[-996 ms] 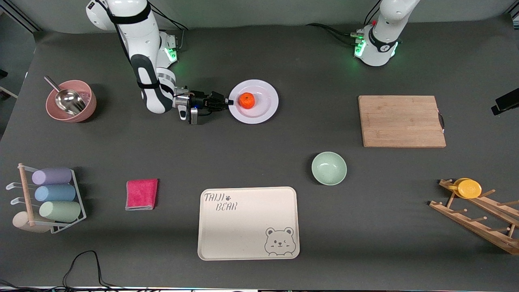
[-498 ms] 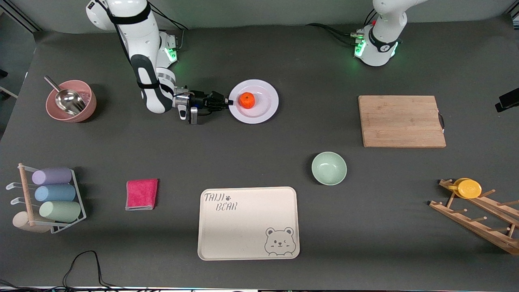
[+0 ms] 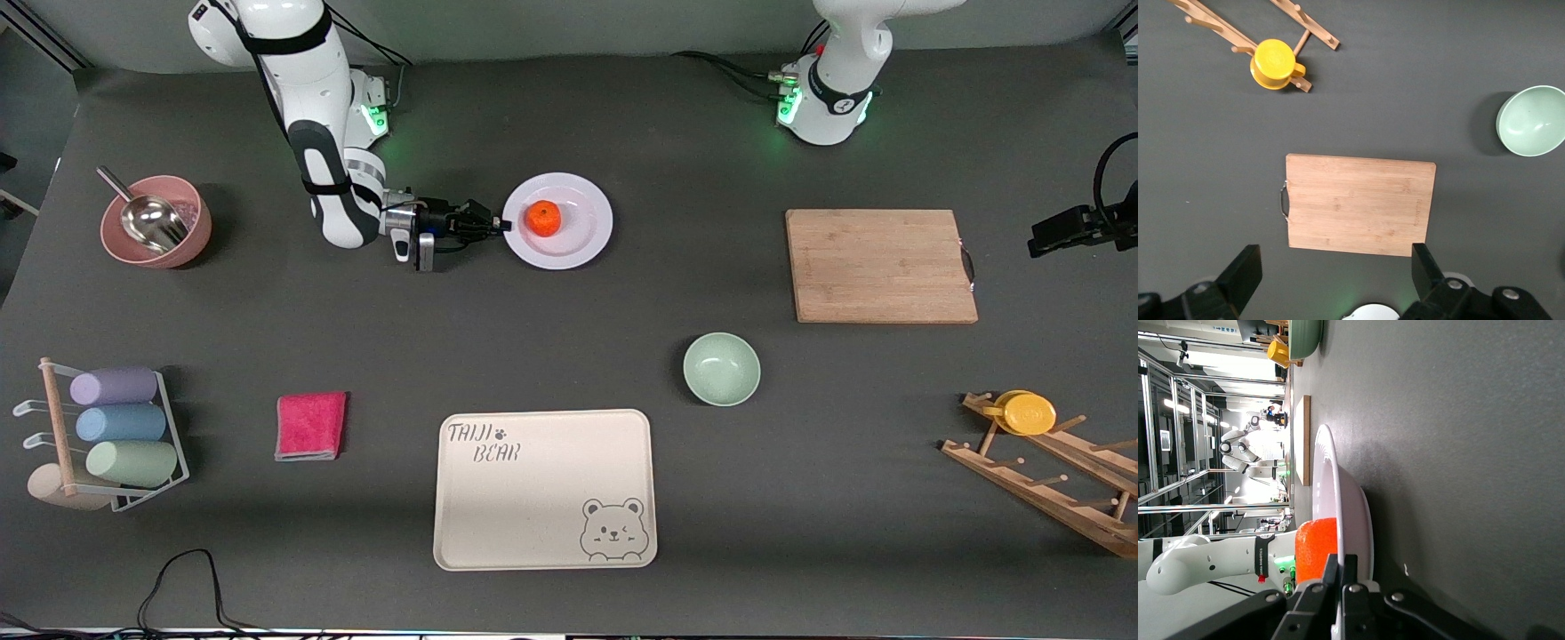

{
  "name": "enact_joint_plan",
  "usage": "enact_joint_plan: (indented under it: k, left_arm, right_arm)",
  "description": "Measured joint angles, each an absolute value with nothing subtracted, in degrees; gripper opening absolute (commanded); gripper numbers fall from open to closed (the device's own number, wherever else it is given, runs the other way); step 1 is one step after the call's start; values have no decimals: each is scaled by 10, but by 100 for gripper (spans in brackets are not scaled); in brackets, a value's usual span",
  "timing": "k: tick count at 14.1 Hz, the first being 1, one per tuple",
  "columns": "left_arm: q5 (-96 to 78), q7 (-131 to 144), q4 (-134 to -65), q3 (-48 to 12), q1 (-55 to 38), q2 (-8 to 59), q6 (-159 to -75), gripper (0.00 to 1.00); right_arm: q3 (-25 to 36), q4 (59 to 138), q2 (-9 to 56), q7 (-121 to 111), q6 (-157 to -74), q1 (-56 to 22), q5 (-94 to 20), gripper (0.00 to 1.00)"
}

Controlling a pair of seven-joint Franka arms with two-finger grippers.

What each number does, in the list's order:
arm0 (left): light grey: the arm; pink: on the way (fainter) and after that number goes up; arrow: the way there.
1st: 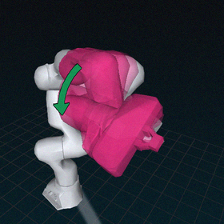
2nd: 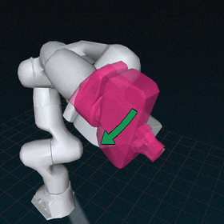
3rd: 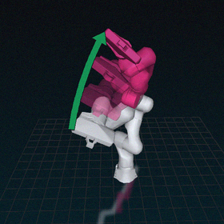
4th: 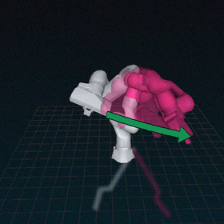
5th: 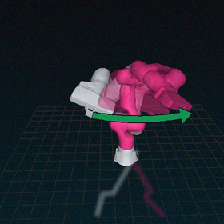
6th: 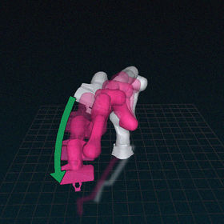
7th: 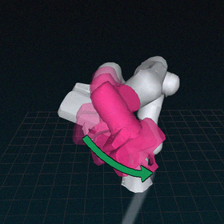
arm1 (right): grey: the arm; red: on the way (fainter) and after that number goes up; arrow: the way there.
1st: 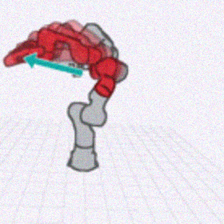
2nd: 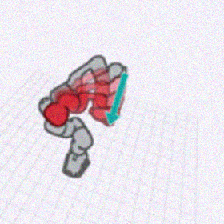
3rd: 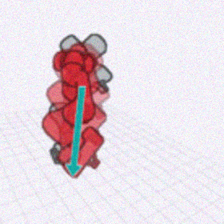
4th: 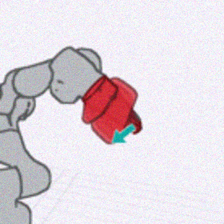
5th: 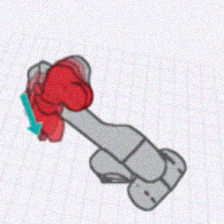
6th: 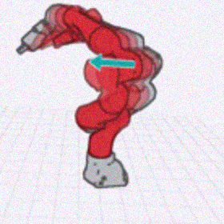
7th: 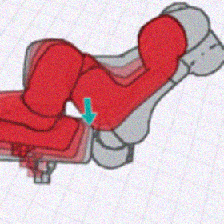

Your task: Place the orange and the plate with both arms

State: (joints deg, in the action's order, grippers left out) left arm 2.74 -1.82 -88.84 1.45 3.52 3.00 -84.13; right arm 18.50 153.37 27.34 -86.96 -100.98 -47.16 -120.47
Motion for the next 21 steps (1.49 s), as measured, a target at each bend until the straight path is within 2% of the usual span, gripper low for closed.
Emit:
enact_joint_plan:
  k: [7,9,14,16,18,21]
  left_arm:
    - [22,-19,-924,25,33,8,-890,100]
    - [22,-19,-951,25,32,-5,-904,100]
    - [22,-19,-996,25,30,-29,-924,100]
    - [22,-19,-1017,25,30,-37,-935,100]
    - [22,-19,-1031,25,30,-48,-936,100]
    - [22,-19,-1047,25,30,-64,-935,100]
  right_arm:
    - [177,1521,261,-838,-973,-428,-1205,0]
    - [177,1517,230,-805,-970,-411,-1187,0]
    - [177,1516,115,-698,-970,-316,-1037,0]
    - [177,1517,71,-666,-970,-292,-1014,0]
    - [177,1514,51,-645,-974,-285,-1011,0]
    - [178,1474,56,-605,-984,-268,-985,0]
